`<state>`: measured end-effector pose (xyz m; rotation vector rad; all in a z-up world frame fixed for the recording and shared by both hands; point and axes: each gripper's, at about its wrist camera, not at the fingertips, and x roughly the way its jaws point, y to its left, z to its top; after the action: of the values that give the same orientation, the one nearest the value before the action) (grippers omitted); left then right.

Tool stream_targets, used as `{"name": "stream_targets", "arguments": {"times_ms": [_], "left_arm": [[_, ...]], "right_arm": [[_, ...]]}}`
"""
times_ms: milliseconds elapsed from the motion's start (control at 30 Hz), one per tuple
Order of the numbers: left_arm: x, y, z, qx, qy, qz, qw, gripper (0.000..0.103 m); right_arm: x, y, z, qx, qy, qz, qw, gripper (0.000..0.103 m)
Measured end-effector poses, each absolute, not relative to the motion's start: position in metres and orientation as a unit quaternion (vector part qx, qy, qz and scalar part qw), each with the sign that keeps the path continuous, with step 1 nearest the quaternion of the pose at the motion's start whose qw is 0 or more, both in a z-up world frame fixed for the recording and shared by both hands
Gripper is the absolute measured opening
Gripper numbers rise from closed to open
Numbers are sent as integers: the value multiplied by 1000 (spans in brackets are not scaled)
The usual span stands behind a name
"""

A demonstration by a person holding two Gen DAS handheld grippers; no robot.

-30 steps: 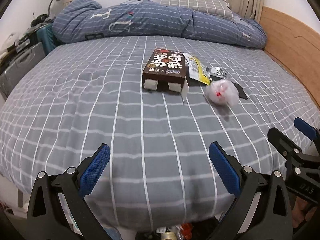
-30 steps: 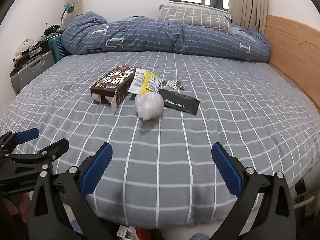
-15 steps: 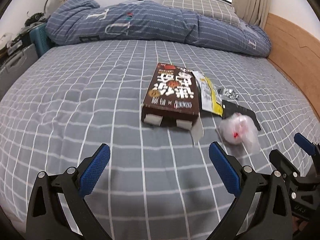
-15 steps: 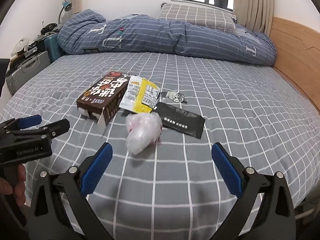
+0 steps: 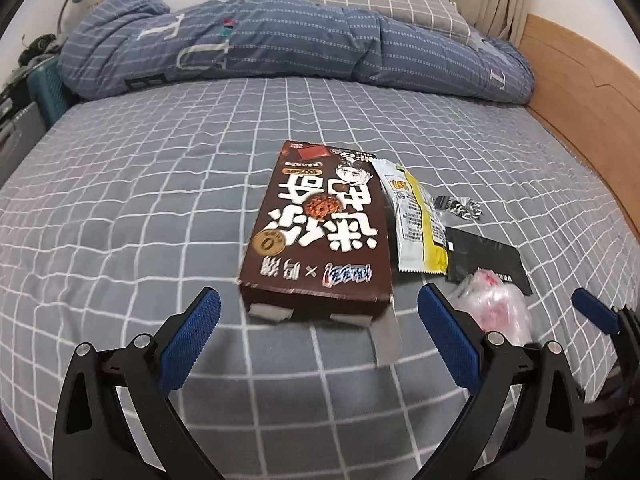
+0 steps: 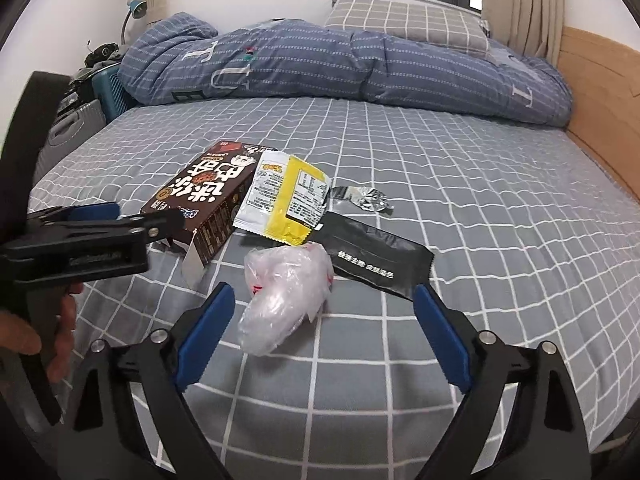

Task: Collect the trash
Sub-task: 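Grasp the brown snack box with the left tool while the right tool grasps the clear bag, then lift the brown snack box and clear plastic bag off the bed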

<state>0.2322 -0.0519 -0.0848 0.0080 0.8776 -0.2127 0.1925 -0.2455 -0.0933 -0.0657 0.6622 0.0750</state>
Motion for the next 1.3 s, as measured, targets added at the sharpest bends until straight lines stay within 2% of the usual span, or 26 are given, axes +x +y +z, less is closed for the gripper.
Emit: {"name": "stream_targets", "arguments": {"times_ms": [233,567,800,900,1300], "left_arm": [[257,-64,-99,40,434,-96,895,97],[272,-55,-110,27,445,-92,890,97],[274,-47,-118,5,445,-113,888,97],[272,-46,-118,5,441,-112,891,92],[267,-45,-112,-3,431,-98,897,91]], "right_arm": [[209,-242,-106,-29,339,56,939,77],[220,-234,-119,-15,350,78,933,66],[221,-230,-120,-16,354,87,931,50],[220,-230,-120,-14,353,89,931,46],[219,-233,-117,-7,349,82,934,42]]}}
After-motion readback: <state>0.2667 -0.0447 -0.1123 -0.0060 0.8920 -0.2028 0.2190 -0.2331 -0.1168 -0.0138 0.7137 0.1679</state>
